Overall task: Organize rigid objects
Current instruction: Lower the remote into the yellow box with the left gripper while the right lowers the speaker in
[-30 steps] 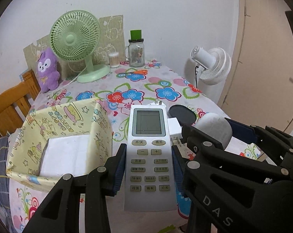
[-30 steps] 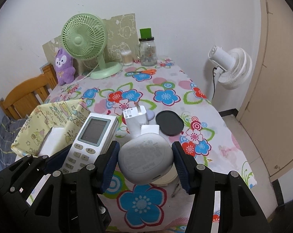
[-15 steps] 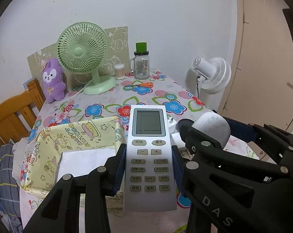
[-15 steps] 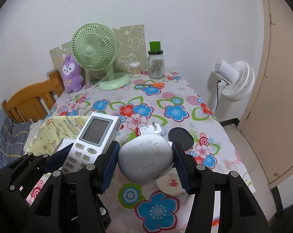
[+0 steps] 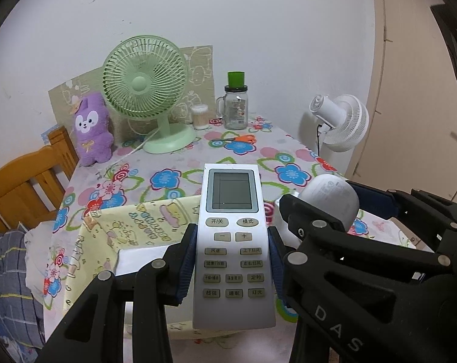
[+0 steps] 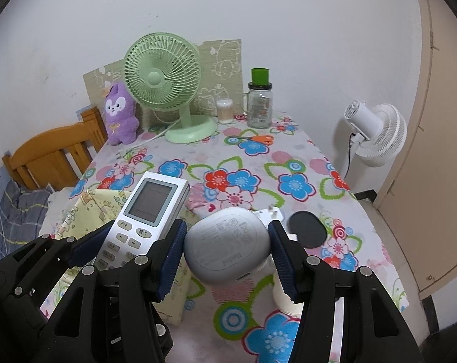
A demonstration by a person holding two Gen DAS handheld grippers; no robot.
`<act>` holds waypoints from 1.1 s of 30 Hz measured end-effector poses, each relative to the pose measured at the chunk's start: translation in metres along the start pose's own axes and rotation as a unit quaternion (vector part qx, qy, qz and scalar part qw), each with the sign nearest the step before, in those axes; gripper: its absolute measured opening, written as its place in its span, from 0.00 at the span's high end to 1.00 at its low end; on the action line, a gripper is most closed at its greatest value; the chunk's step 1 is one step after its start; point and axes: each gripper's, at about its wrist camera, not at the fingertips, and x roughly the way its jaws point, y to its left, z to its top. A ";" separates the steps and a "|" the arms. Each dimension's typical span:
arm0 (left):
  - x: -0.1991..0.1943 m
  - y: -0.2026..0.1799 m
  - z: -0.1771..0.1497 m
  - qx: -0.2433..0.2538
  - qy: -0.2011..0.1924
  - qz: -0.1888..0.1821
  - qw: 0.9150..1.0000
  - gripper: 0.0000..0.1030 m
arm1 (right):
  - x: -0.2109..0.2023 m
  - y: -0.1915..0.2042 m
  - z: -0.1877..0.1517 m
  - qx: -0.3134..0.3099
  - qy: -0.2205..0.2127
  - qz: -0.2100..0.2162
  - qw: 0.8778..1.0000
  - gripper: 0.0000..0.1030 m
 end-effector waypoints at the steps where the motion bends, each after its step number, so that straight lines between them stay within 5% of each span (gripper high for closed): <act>1: 0.001 0.003 0.000 -0.001 0.001 0.001 1.000 0.56 | 0.002 0.004 0.001 -0.001 0.002 0.002 1.000 0.43; 33: 0.024 0.086 -0.021 -0.022 0.040 0.024 0.999 0.56 | 0.053 0.086 0.001 -0.022 0.051 0.021 0.998 0.43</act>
